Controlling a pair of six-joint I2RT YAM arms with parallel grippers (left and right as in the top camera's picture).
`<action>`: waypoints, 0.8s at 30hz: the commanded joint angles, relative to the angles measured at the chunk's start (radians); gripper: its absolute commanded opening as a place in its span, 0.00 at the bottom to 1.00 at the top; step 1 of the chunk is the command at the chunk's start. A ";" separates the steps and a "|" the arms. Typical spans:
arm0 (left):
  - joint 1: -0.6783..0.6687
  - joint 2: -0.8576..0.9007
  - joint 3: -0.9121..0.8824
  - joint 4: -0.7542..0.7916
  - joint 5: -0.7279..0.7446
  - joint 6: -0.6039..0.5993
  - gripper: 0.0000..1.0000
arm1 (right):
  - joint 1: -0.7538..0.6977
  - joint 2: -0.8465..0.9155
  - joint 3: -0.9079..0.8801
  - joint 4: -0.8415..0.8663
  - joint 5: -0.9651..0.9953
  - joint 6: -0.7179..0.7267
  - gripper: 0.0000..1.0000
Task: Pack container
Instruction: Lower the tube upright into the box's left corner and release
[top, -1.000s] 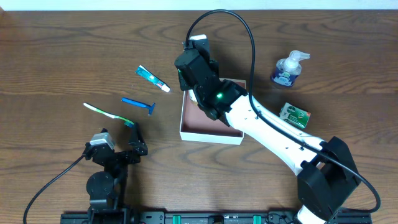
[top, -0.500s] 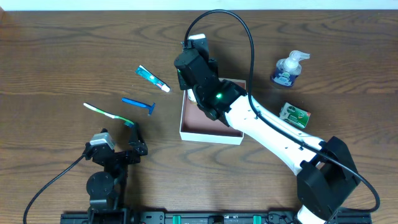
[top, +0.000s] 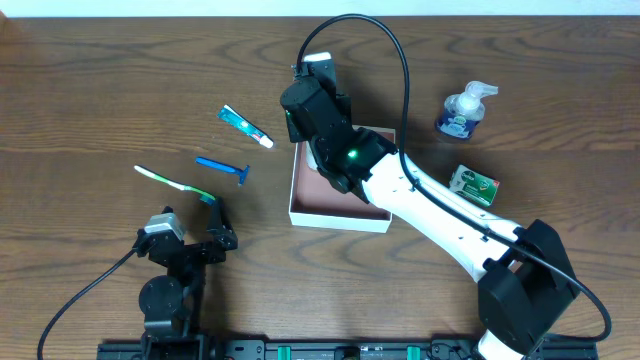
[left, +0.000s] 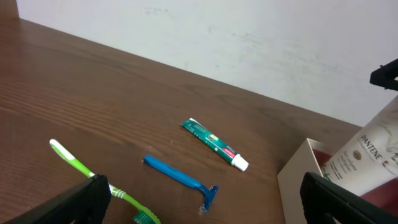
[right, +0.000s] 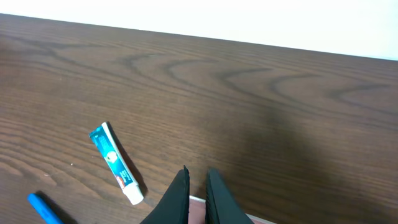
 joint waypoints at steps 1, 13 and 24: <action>0.005 -0.001 -0.028 -0.015 0.010 0.003 0.98 | 0.016 0.003 0.015 -0.002 0.023 -0.006 0.09; 0.005 -0.001 -0.028 -0.015 0.010 0.003 0.98 | 0.026 0.003 0.015 -0.055 0.016 0.006 0.03; 0.005 -0.001 -0.028 -0.015 0.010 0.003 0.98 | 0.025 0.003 0.015 -0.081 0.021 0.101 0.01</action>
